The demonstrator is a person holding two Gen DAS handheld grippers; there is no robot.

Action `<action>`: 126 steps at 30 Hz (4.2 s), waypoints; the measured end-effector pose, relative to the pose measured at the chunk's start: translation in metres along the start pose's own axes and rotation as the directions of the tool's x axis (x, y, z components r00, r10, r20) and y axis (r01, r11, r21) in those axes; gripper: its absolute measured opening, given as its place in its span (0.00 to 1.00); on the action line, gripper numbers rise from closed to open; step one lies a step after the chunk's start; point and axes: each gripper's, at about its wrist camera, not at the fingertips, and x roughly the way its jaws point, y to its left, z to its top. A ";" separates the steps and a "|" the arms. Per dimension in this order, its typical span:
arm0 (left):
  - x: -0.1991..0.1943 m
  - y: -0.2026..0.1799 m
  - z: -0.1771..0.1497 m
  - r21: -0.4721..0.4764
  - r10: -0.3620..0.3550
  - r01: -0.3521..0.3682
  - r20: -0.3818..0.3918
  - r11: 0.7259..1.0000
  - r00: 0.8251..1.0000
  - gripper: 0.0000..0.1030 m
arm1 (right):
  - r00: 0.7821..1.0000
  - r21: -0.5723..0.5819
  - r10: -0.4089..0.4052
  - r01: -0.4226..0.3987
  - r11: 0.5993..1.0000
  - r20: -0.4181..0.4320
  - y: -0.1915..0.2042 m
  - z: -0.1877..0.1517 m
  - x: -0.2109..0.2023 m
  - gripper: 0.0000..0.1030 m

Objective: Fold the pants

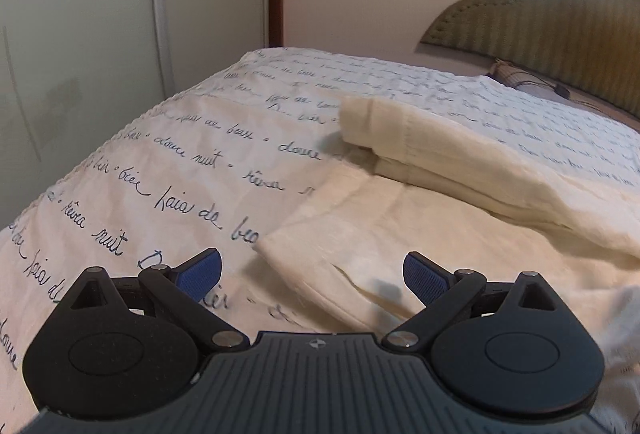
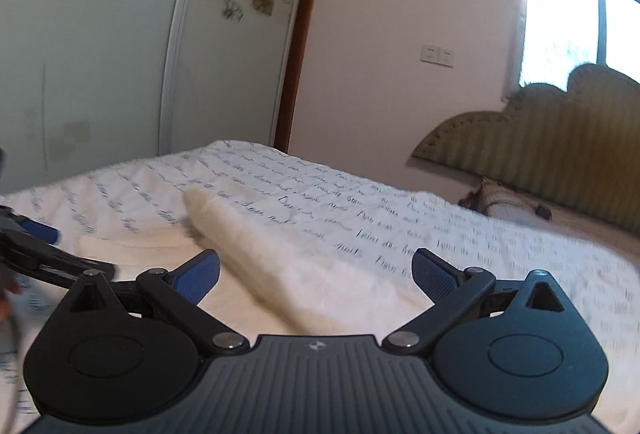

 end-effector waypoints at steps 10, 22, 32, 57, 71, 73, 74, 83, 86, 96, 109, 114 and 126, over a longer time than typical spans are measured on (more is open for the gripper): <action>0.029 -0.004 0.004 0.125 0.058 -0.056 -0.012 0.991 0.998 0.97 | 0.953 0.039 0.185 -0.181 0.983 -0.241 -0.038 0.025 0.185 0.70; 0.039 -0.016 -0.008 0.230 0.060 -0.069 0.045 0.971 0.997 0.98 | 0.700 0.147 0.492 -0.494 0.857 -0.517 -0.047 -0.004 0.285 0.71; 0.035 0.000 0.015 0.158 0.134 -0.144 0.076 0.977 0.988 0.99 | 0.922 -0.394 0.126 -0.276 0.877 -0.366 -0.005 0.028 0.225 0.14; -0.018 0.046 0.040 -0.037 0.265 -0.263 0.177 0.964 0.948 0.99 | 0.974 -0.736 0.210 -0.203 0.646 -0.085 0.146 -0.063 -0.013 0.11; -0.011 -0.072 0.012 0.309 0.061 -0.110 0.163 0.945 0.985 0.99 | 0.985 -0.565 0.127 -0.169 0.808 -0.114 0.128 -0.059 -0.045 0.16; -0.006 -0.085 0.007 0.345 0.038 -0.091 0.157 0.934 0.987 0.99 | 0.994 -0.432 0.046 -0.084 0.898 -0.098 0.096 -0.051 -0.045 0.17; 0.000 -0.092 0.005 0.363 0.026 -0.074 0.137 0.929 0.990 0.99 | 0.994 -0.362 -0.027 -0.013 0.932 -0.106 0.076 -0.052 -0.042 0.20; -0.004 -0.133 -0.016 0.487 -0.013 -0.078 0.180 0.870 0.984 0.99 | 0.963 0.112 -0.071 0.103 0.988 -0.260 -0.042 -0.090 -0.083 0.50; -0.018 -0.148 -0.012 0.475 -0.108 0.003 0.193 0.880 0.975 1.00 | 0.946 0.370 -0.246 0.311 0.875 -0.213 -0.115 -0.106 -0.121 0.68; 0.011 -0.188 -0.049 0.448 -0.245 0.217 0.004 0.867 0.970 1.00 | 0.795 0.869 -0.509 0.466 0.166 -0.329 -0.279 -0.217 -0.231 0.69; -0.030 -0.203 -0.043 0.502 -0.353 0.245 0.130 0.829 0.927 1.00 | 0.836 0.969 -0.505 0.249 0.002 -0.214 -0.297 -0.263 -0.214 0.06; -0.051 -0.264 -0.055 0.669 -0.551 0.433 -0.042 0.604 0.833 1.00 | 0.832 0.978 -0.551 0.160 0.136 -0.060 -0.292 -0.217 -0.237 0.06; -0.069 -0.341 -0.129 0.721 -0.697 0.634 -0.301 0.280 0.651 0.91 | 0.827 0.946 -0.562 0.172 0.276 0.013 -0.287 -0.161 -0.275 0.06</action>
